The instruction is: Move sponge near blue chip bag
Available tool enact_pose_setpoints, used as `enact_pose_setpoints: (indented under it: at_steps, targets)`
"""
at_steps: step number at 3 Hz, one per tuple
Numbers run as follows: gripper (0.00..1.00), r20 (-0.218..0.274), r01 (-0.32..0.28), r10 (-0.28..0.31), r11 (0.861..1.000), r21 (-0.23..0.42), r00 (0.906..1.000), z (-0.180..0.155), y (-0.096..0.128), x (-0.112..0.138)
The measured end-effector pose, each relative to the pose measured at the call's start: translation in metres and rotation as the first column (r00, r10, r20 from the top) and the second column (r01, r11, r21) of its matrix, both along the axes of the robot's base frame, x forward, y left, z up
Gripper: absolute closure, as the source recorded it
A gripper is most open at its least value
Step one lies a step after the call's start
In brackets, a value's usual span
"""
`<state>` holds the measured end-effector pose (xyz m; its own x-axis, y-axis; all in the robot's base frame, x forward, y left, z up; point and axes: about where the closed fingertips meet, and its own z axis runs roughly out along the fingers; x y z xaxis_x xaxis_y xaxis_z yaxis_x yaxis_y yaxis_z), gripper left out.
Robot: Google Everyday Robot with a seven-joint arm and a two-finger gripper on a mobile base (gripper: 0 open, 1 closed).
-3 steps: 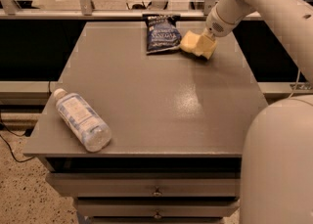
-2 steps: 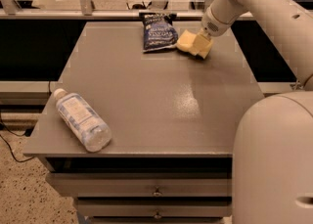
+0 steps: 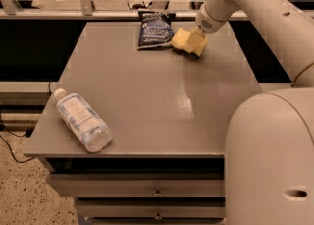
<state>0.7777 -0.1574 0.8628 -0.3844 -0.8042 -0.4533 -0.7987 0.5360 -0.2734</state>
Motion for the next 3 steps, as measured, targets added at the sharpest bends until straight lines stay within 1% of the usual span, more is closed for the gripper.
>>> enact_pose_setpoints:
  at_steps: [1,2,3]
  targets:
    - [0.24,-0.008,0.011,-0.011,1.0,-0.003,0.9999,-0.0023,-0.0031,-0.0012]
    - [0.02,-0.015,0.019,-0.019,1.0,-0.005,0.9997,-0.005,-0.0064,-0.0029]
    - [0.0,-0.017,0.021,-0.021,1.0,-0.003,0.9996,-0.0051,-0.0076,-0.0038]
